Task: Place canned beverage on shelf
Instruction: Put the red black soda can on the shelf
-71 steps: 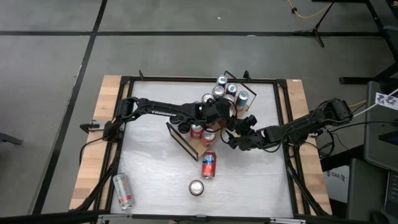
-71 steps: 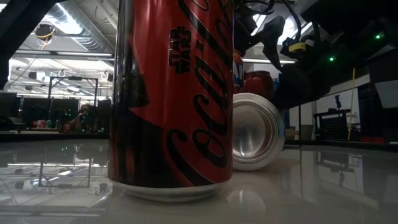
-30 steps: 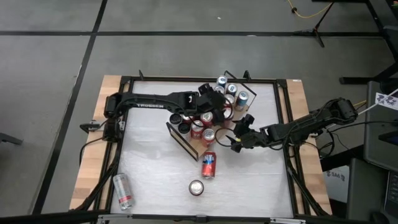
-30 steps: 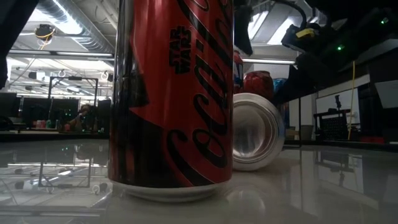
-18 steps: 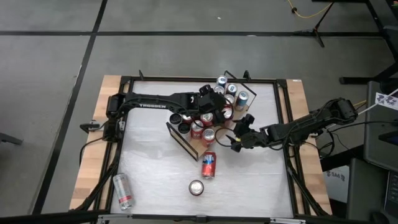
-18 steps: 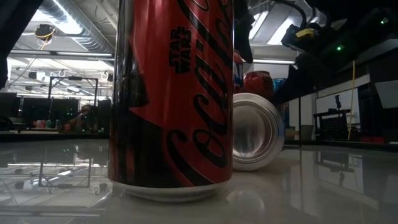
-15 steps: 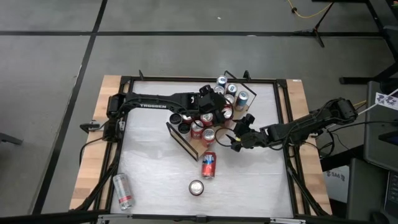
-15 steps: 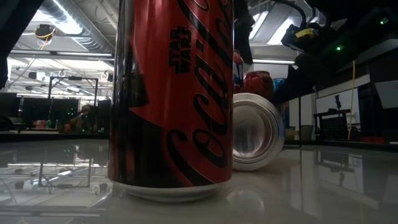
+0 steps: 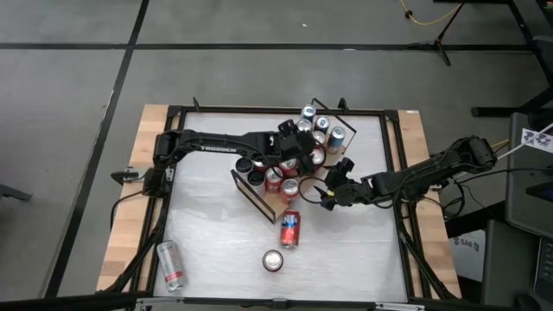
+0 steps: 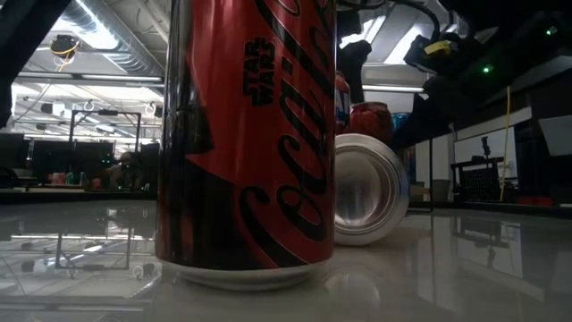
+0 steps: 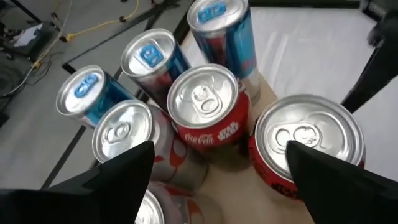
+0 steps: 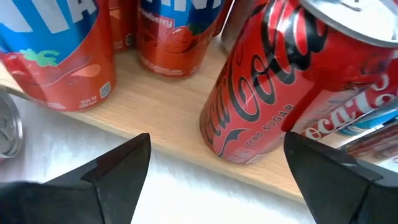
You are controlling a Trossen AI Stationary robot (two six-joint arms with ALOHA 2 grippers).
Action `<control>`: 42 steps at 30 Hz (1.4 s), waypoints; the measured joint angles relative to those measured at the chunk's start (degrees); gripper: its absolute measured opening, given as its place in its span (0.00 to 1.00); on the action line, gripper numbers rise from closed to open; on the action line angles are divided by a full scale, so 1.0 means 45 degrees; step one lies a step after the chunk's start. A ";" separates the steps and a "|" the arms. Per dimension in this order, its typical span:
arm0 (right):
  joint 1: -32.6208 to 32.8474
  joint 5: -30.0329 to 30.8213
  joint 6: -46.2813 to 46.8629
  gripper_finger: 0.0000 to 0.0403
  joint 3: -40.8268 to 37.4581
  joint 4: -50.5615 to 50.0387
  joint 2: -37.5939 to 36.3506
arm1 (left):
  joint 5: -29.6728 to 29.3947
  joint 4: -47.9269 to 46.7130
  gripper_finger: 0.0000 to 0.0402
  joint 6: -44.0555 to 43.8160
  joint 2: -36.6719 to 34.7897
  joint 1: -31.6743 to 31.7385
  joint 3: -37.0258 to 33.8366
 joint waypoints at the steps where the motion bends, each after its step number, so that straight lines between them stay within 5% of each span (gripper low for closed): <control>1: 0.0000 0.0064 0.0000 0.89 0.0000 0.0003 0.0000 | -0.0032 -0.0039 0.90 -0.0007 0.0013 -0.0006 0.0000; 20: 0.0008 0.1436 -0.0706 0.89 0.0000 0.0604 0.0000 | -0.1132 -0.0688 0.90 -0.0011 0.0010 -0.0696 0.0019; 33: 0.0015 -0.2176 -0.0321 0.89 0.0010 0.0203 -0.0568 | -0.1368 -0.0635 0.90 -0.0008 0.0010 -0.0680 0.0015; 42: 0.0005 -0.0600 -0.0330 0.89 0.0000 0.0608 -0.0491 | -0.1077 -0.0678 0.87 -0.0007 0.0010 -0.0729 0.0015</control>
